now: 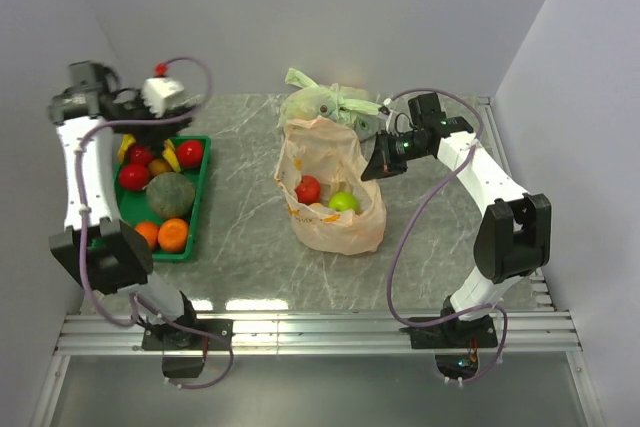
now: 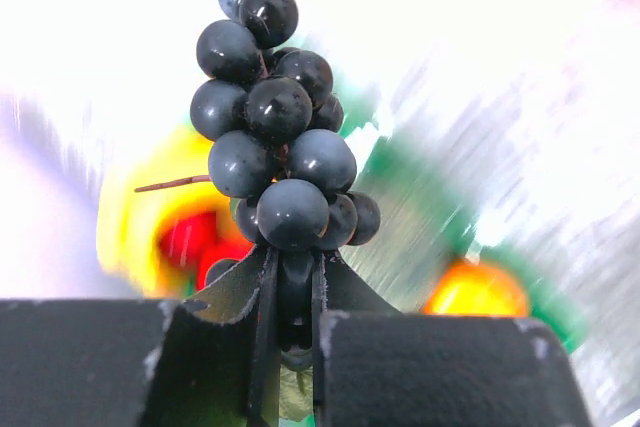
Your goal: Place the fake fruits into the plastic bag and tie a complex knot
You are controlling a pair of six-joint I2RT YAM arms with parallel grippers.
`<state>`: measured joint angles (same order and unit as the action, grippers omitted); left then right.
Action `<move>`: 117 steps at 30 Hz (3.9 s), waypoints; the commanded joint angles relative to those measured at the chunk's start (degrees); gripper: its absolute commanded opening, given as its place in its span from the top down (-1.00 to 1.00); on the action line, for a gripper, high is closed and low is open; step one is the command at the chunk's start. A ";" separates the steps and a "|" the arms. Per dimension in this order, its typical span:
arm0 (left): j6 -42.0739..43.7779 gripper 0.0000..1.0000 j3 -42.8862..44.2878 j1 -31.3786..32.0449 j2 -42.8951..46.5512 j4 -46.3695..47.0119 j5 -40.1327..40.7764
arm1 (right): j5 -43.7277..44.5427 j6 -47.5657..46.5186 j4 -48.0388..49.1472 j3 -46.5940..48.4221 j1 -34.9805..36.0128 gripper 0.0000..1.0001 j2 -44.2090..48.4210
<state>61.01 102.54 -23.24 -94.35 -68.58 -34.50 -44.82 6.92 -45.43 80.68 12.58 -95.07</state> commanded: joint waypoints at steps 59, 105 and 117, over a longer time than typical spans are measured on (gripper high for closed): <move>-19.36 -0.99 3.89 1.80 -14.00 24.71 39.42 | -0.45 -3.14 -2.82 4.66 -3.09 1.00 -1.08; -16.54 0.70 5.30 1.98 -21.68 23.22 28.43 | -0.88 -2.17 -3.53 6.33 -3.09 1.00 -2.40; -19.18 0.99 9.52 2.50 -10.69 21.12 30.30 | -1.76 -1.73 -1.68 4.75 -3.09 1.00 -0.73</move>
<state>43.03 108.29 -21.39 -111.28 -46.24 -2.70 -45.17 5.02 -48.86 84.71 9.74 -97.89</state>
